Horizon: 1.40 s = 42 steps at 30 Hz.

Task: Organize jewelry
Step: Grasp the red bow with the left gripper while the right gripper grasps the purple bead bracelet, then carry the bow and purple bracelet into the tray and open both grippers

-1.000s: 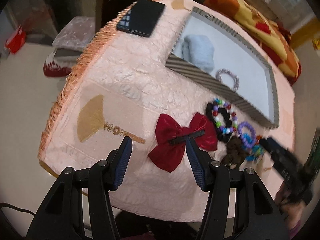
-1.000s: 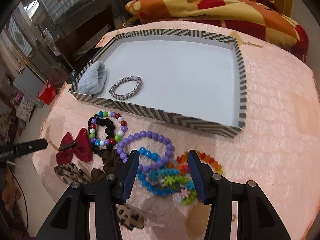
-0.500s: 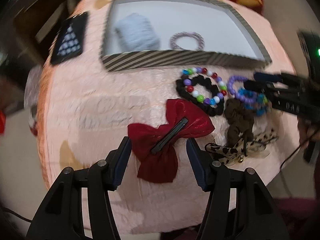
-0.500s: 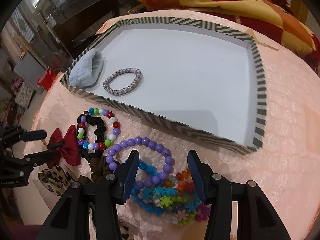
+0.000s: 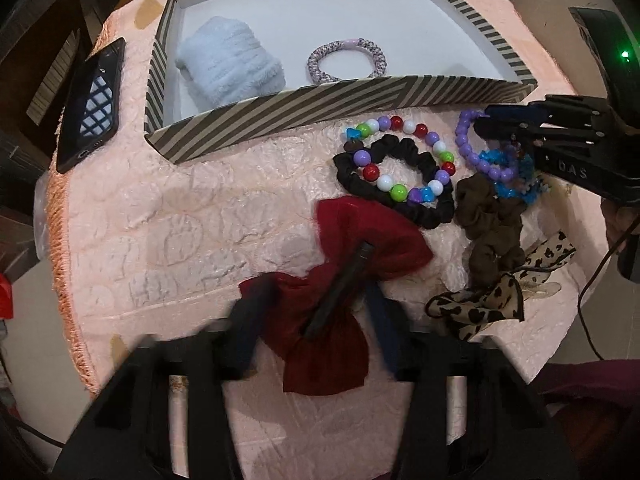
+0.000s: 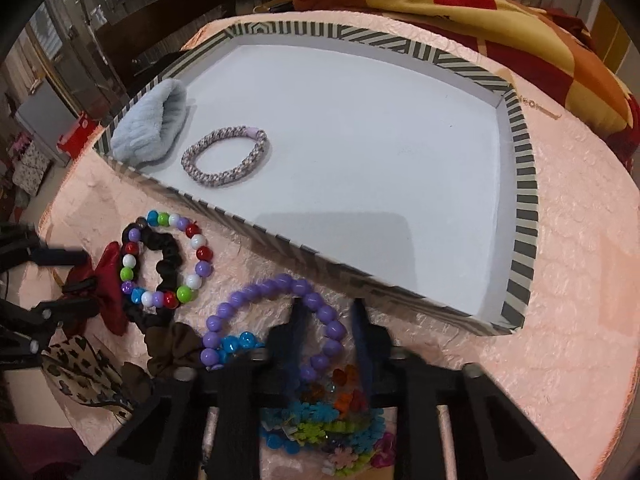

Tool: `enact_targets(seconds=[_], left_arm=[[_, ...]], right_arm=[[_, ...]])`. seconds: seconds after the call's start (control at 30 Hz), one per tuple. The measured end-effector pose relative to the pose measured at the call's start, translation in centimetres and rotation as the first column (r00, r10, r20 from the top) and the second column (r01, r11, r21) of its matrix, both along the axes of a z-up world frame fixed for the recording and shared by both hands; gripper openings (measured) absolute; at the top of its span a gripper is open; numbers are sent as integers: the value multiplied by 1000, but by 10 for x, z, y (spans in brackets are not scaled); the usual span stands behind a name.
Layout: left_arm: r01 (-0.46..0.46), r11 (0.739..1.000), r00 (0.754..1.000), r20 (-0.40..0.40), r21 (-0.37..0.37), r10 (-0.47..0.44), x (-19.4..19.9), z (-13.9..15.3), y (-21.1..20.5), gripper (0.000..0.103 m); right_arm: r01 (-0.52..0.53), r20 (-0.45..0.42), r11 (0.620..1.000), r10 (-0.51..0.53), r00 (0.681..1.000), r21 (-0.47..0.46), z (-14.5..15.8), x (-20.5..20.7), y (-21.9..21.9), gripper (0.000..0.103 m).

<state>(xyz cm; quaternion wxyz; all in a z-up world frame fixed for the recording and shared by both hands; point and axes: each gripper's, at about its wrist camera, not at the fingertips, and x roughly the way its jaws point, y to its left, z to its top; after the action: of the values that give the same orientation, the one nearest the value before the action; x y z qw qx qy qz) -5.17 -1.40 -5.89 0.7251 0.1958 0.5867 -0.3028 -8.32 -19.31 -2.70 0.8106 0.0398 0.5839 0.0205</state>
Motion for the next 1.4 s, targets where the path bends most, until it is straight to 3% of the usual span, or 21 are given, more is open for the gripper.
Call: enact_targets(seconds=[0.07, 0.2, 0.47, 0.87, 1.4], left_arm=[[13, 1000, 1000, 10, 2, -13, -1, 2, -1, 27], [-1, 1000, 999, 41, -11, 2, -13, 12, 3, 22], [-93, 992, 992, 72, -88, 99, -10, 51, 19, 21], [-150, 979, 978, 122, -139, 167, 3, 87, 11, 21], [-193, 970, 960, 175, -145, 217, 60, 102, -18, 21]], right_arm=[[14, 7, 1000, -14, 1000, 16, 2, -1, -3, 9], [12, 28, 998, -14, 1000, 67, 18, -10, -6, 9], [5, 96, 987, -20, 995, 159, 62, -26, -10, 9], [-30, 198, 989, 0, 980, 147, 112, -21, 1, 9], [-4, 213, 994, -20, 977, 111, 116, 26, 0, 9]])
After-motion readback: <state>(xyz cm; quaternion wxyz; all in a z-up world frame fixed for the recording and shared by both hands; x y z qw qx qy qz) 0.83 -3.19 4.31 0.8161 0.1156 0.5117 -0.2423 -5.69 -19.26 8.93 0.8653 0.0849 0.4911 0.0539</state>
